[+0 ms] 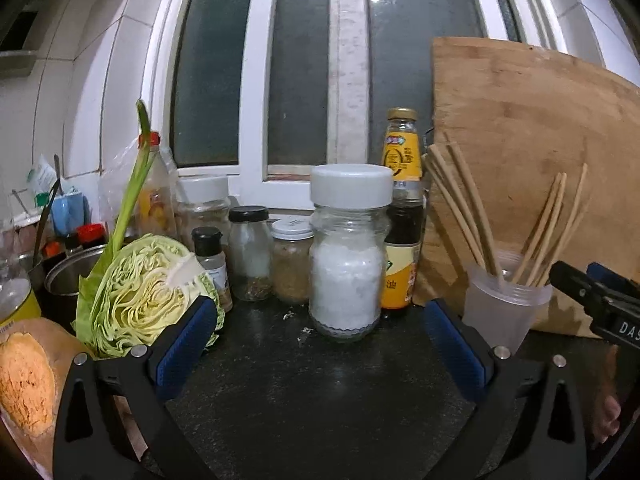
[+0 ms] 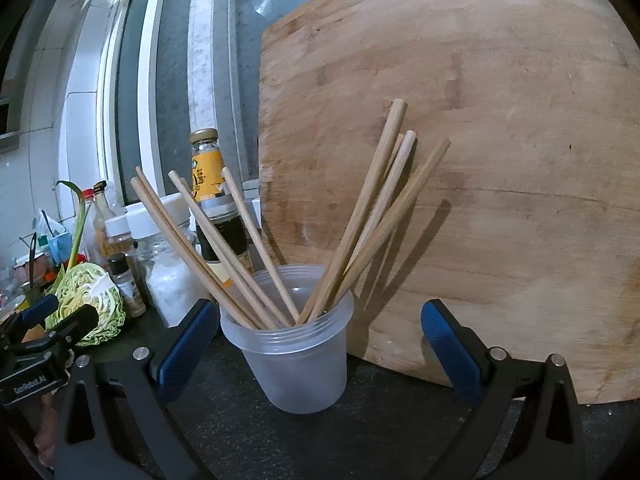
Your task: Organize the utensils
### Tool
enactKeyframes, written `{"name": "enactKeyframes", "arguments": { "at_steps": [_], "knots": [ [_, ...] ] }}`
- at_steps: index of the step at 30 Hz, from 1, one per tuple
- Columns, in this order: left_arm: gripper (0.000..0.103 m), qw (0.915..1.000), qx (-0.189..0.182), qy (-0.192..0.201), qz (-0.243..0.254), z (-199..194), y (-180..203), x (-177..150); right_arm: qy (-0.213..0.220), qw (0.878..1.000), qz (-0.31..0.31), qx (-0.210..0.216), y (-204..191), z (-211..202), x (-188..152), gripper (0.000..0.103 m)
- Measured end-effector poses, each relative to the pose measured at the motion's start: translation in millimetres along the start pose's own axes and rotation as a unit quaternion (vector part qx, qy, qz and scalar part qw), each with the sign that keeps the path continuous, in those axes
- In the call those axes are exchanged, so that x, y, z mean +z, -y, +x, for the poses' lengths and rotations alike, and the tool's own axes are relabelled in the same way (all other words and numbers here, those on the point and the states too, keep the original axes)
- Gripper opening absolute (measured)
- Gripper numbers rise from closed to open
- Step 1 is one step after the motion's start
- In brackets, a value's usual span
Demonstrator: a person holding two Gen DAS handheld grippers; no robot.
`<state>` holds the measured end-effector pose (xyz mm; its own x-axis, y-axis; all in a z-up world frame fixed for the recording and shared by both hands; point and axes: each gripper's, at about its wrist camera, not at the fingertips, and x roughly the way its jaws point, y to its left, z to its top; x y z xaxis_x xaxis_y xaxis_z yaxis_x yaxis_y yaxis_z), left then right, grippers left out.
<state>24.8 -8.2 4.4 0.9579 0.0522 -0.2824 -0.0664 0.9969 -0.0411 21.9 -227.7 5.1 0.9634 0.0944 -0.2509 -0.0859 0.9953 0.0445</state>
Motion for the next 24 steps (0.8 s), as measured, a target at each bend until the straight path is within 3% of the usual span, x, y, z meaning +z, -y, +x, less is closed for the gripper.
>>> {"name": "enactKeyframes", "arguments": {
  "at_steps": [6,11,24],
  "knots": [
    [0.103,0.9998,-0.019,-0.009,-0.004,3.3,-2.2,1.0,0.004,0.999,-0.032,-0.01,-13.1,-3.4,-1.0,0.103],
    [0.103,0.9999,-0.013,0.0,-0.002,0.3,-0.3,0.9,0.004,0.998,-0.064,-0.011,-25.8,-5.4,-2.9,0.103],
    [0.103,0.9999,-0.013,-0.002,0.001,0.3,-0.8,1.7,0.004,0.998,-0.061,-0.012,-23.2,-5.1,-3.1,0.103]
  ]
}}
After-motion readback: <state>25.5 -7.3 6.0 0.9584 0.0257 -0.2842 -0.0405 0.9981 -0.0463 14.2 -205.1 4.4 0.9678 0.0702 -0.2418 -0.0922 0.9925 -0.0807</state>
